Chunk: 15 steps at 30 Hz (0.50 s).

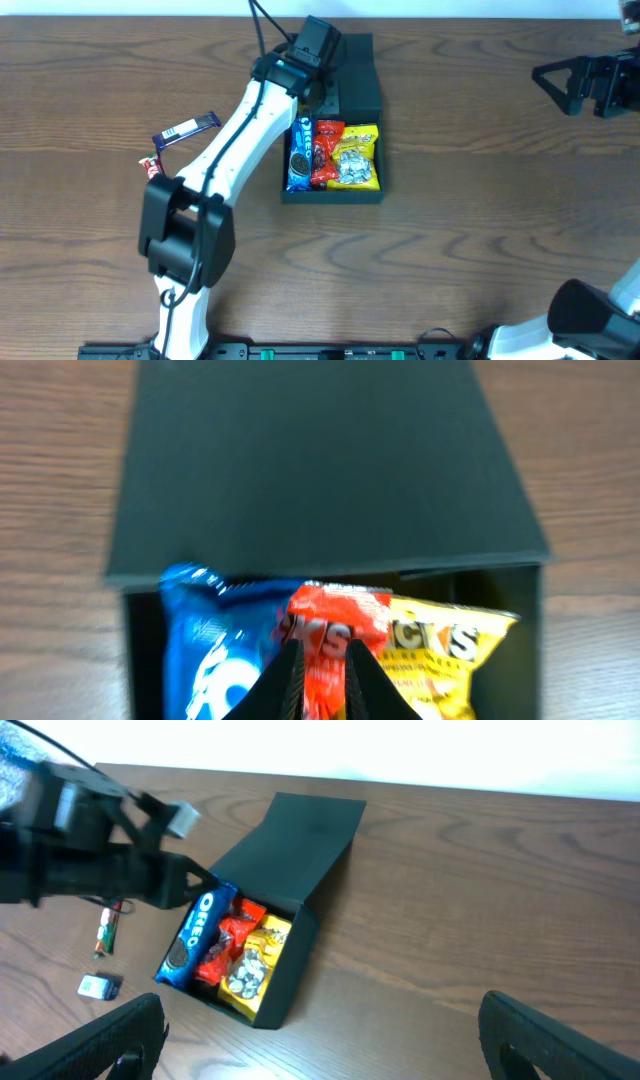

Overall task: Pack container
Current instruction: 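Push the Oreo pack down along the box's left wall, release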

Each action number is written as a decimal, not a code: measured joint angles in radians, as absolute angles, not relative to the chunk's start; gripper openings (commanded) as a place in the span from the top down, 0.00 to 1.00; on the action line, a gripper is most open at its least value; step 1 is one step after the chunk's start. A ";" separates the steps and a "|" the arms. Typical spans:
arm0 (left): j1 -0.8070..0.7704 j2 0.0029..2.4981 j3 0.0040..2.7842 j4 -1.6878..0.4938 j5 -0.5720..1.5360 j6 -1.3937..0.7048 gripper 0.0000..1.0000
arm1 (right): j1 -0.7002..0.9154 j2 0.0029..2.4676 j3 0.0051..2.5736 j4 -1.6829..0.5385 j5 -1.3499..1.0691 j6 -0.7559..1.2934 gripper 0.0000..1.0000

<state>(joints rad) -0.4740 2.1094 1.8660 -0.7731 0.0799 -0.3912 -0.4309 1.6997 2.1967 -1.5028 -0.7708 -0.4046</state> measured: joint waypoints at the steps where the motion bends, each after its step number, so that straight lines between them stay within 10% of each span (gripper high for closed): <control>1: -0.474 2.124 1.866 -0.767 0.084 -0.391 0.88 | -0.431 1.700 2.197 -1.503 -0.771 -0.405 0.01; 15: -0.473 2.191 1.866 -0.784 0.088 -0.385 0.94 | -0.431 1.700 2.197 -1.507 -0.770 -0.405 0.01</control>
